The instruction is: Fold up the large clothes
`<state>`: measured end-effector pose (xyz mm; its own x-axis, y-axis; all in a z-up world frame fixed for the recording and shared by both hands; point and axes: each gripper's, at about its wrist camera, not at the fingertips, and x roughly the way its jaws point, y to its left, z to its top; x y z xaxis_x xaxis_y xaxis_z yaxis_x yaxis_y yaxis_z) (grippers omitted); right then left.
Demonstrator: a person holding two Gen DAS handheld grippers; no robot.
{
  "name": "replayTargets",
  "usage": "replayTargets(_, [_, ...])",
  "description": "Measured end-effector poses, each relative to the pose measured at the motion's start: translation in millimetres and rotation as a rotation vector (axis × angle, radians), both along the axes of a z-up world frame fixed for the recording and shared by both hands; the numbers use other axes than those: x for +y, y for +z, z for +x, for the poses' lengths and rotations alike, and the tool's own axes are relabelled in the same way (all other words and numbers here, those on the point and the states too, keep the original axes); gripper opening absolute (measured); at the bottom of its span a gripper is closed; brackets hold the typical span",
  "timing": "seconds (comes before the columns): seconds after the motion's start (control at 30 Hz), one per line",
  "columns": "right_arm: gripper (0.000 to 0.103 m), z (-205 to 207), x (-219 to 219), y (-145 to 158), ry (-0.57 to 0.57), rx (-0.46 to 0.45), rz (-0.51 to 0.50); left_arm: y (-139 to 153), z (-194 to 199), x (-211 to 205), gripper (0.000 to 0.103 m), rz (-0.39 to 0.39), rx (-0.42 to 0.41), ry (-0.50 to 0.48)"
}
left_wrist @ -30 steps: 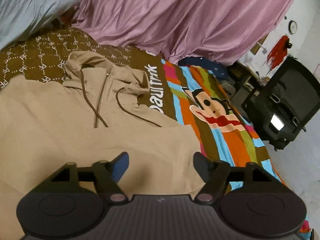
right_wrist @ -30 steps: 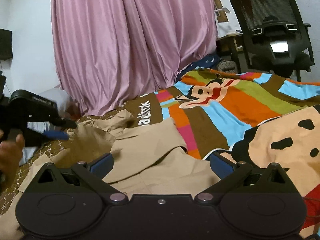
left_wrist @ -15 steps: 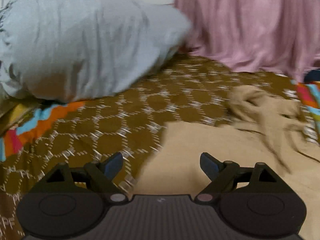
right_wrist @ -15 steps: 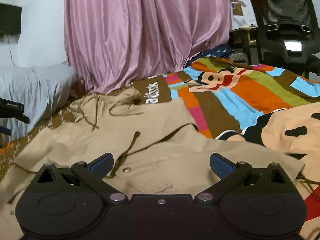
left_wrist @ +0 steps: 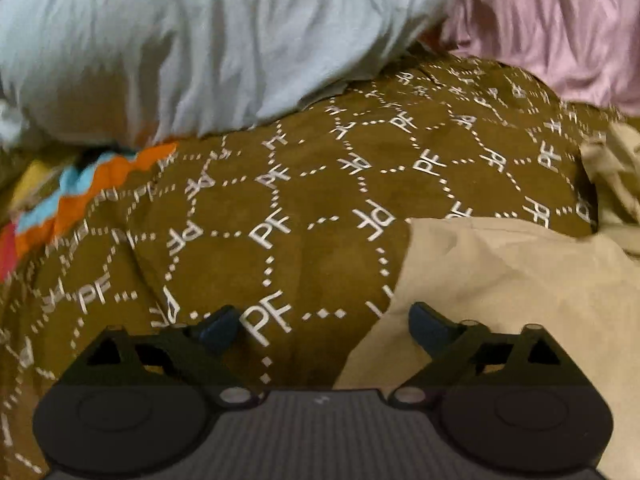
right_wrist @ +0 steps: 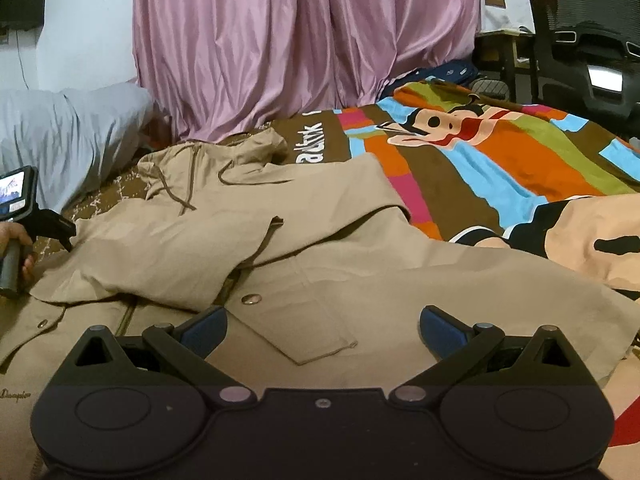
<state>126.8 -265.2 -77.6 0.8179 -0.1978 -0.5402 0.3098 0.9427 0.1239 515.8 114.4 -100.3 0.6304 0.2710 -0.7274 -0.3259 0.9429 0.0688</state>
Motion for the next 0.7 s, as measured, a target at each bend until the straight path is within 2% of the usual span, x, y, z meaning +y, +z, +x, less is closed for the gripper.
replayTargets(0.07, [0.102, 1.8, 0.0, -0.9, 0.002, 0.012, -0.002, 5.9, -9.1, 8.4, 0.095, -0.037, -0.005, 0.024])
replayTargets(0.13, [0.102, 2.7, -0.3, -1.3, 0.003, 0.020, -0.005, 16.9, -23.4, 11.8, 0.095, -0.059, -0.018, 0.009])
replayTargets(0.23, [0.102, 2.7, -0.3, -1.3, 0.004, 0.019, -0.001, 34.8, -62.0, 6.9, 0.097, -0.054, -0.049, -0.067])
replayTargets(0.37, [0.102, 4.4, -0.4, -1.0, 0.008, 0.031, 0.008, 55.2, -120.6, -10.2, 0.098, -0.060, -0.016, -0.171])
replayTargets(0.43, [0.102, 3.0, -1.7, 1.1, 0.017, 0.037, 0.019, 65.4, -154.9, -19.5, 0.101, -0.082, 0.005, -0.207])
replayTargets(0.6, [0.102, -14.5, -10.5, 14.8, 0.030, 0.022, 0.066, 79.9, -240.9, -43.6, 0.102, -0.191, -0.013, -0.312])
replayTargets(0.7, [0.102, -25.4, -20.5, 32.0, 0.010, 0.034, 0.040, 75.9, -282.7, -56.9, 0.102, -0.197, -0.013, -0.412])
